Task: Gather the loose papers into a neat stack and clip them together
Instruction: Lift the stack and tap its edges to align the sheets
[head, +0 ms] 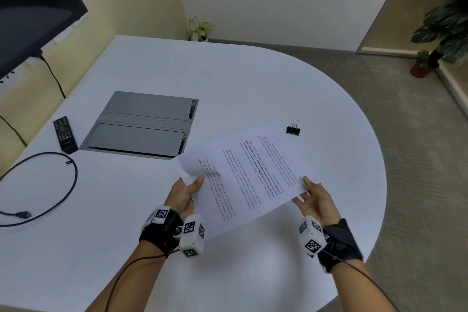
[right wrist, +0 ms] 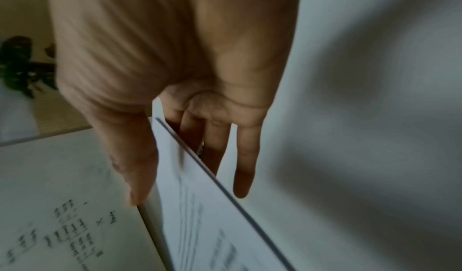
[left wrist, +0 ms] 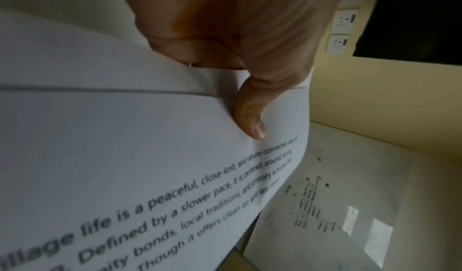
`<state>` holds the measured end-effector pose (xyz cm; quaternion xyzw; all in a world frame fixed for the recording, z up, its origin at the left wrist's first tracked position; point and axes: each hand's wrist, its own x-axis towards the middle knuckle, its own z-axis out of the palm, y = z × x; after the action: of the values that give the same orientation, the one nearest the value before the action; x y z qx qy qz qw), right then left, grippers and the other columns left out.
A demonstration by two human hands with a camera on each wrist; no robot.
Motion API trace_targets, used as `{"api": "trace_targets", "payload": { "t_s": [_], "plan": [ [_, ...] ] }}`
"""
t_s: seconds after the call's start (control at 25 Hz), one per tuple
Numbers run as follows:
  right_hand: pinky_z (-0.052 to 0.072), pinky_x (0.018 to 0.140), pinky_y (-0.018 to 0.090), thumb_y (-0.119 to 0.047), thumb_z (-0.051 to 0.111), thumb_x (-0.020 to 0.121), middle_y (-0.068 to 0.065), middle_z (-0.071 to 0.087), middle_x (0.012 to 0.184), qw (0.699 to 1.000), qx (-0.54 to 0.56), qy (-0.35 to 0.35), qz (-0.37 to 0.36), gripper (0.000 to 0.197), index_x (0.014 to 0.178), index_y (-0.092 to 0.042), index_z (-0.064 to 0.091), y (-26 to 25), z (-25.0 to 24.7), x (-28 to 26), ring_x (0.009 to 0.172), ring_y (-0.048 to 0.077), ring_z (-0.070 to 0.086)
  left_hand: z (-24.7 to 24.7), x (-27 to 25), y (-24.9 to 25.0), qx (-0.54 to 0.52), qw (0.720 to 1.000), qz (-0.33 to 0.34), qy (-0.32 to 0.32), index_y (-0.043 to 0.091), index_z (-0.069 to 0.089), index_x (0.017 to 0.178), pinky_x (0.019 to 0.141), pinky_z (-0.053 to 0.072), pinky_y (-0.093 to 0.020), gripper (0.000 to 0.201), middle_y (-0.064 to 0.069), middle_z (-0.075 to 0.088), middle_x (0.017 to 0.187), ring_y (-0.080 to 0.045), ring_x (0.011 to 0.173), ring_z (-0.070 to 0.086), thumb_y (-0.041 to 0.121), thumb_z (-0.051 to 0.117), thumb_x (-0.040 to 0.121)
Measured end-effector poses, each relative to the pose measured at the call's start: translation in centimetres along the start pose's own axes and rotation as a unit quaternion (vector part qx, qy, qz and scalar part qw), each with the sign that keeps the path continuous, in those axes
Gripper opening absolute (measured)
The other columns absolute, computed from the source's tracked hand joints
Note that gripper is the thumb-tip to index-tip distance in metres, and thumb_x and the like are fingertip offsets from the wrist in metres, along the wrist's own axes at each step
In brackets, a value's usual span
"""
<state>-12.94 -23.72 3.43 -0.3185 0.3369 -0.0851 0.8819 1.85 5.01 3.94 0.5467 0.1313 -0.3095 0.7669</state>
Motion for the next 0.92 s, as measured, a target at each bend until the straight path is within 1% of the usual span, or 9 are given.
{"api": "trace_targets", "payload": {
  "t_s": [0.08, 0.16, 0.28, 0.36, 0.48, 0.64, 0.72, 0.84, 0.92],
  "plan": [
    [0.060, 0.080, 0.044, -0.006, 0.054, 0.089, 0.008, 0.074, 0.103, 0.999, 0.024, -0.027, 0.000, 0.023, 0.107, -0.012, 0.066, 2.0, 1.7, -0.4, 0.090, 0.021, 0.073, 0.6, -0.3, -0.8, -0.032, 0.999, -0.016, -0.007, 0.002, 0.051, 0.128, 0.077, 0.059, -0.035, 0.036, -0.011, 0.065, 0.108, -0.025, 0.095, 0.062, 0.008, 0.049, 0.092],
    [0.048, 0.096, 0.053, -0.002, 0.049, 0.091, 0.014, 0.065, 0.124, 0.998, 0.021, -0.053, 0.012, 0.040, 0.129, -0.011, 0.054, 4.0, 3.0, -0.4, 0.113, 0.031, 0.063, 1.0, -0.5, -2.2, -0.054, 0.998, -0.038, -0.007, 0.003, 0.052, 0.127, 0.074, 0.061, -0.035, 0.036, -0.012, 0.064, 0.110, -0.026, 0.096, 0.062, 0.008, 0.051, 0.091],
    [0.046, 0.099, 0.051, -0.002, 0.053, 0.088, 0.020, 0.053, 0.138, 0.999, -0.013, -0.042, 0.011, 0.051, 0.139, -0.006, 0.044, 4.9, 3.9, 0.1, 0.128, 0.038, 0.050, 0.7, -1.5, -4.4, -0.032, 0.995, -0.089, 0.022, 0.003, 0.059, 0.118, 0.073, 0.060, -0.037, 0.032, -0.012, 0.068, 0.107, -0.027, 0.092, 0.065, 0.007, 0.060, 0.086],
    [0.051, 0.095, 0.045, -0.007, 0.059, 0.083, 0.021, 0.054, 0.137, 0.998, -0.059, -0.027, 0.008, 0.056, 0.138, -0.002, 0.045, 3.9, 3.7, 0.3, 0.126, 0.037, 0.052, -0.6, -2.0, -5.0, 0.002, 0.991, -0.126, 0.032, 0.002, 0.061, 0.116, 0.073, 0.059, -0.036, 0.035, -0.013, 0.072, 0.101, -0.027, 0.090, 0.067, 0.011, 0.065, 0.083],
    [0.052, 0.095, 0.046, -0.008, 0.058, 0.084, 0.019, 0.057, 0.134, 0.989, -0.132, -0.061, 0.039, 0.054, 0.137, -0.003, 0.046, 1.6, 2.9, -0.3, 0.123, 0.037, 0.055, -2.7, -1.8, -4.3, 0.012, 0.984, -0.173, 0.034, 0.010, 0.061, 0.113, 0.070, 0.055, -0.033, 0.034, -0.007, 0.070, 0.103, -0.023, 0.091, 0.065, 0.026, 0.064, 0.083],
    [0.060, 0.077, 0.040, -0.002, 0.050, 0.092, 0.016, 0.066, 0.124, 0.962, -0.224, -0.109, 0.112, 0.036, 0.127, -0.009, 0.055, 0.5, 2.1, -1.7, 0.106, 0.031, 0.068, -2.0, -1.1, -3.6, 0.102, 0.966, -0.236, -0.041, 0.014, 0.066, 0.102, 0.064, 0.050, -0.027, 0.029, -0.002, 0.072, 0.093, -0.017, 0.080, 0.064, 0.038, 0.058, 0.087],
    [0.061, 0.072, 0.036, 0.002, 0.052, 0.091, 0.017, 0.066, 0.122, 0.955, -0.252, -0.087, 0.130, 0.036, 0.126, -0.005, 0.056, 1.6, 1.6, -1.7, 0.097, 0.029, 0.071, -0.8, -0.8, -4.3, 0.160, 0.956, -0.239, -0.053, 0.012, 0.068, 0.101, 0.061, 0.050, -0.026, 0.029, -0.006, 0.071, 0.089, -0.018, 0.074, 0.063, 0.035, 0.059, 0.086],
    [0.061, 0.074, 0.037, 0.008, 0.053, 0.088, 0.023, 0.061, 0.128, 0.959, -0.253, -0.018, 0.127, 0.044, 0.131, 0.001, 0.050, 3.7, 0.1, -0.8, 0.102, 0.034, 0.067, 0.3, 0.0, -5.4, 0.177, 0.958, -0.223, -0.026, 0.016, 0.064, 0.103, 0.061, 0.049, -0.028, 0.026, -0.006, 0.068, 0.093, -0.020, 0.077, 0.062, 0.033, 0.048, 0.092],
    [0.061, 0.074, 0.037, 0.008, 0.054, 0.088, 0.023, 0.060, 0.129, 0.959, -0.254, 0.004, 0.123, 0.044, 0.131, 0.001, 0.051, 4.4, -0.3, -0.5, 0.104, 0.035, 0.065, 0.7, 0.4, -5.6, 0.196, 0.957, -0.212, -0.009, 0.013, 0.061, 0.107, 0.068, 0.051, -0.032, 0.025, -0.009, 0.067, 0.098, -0.025, 0.084, 0.061, 0.031, 0.052, 0.091]
  ]
}}
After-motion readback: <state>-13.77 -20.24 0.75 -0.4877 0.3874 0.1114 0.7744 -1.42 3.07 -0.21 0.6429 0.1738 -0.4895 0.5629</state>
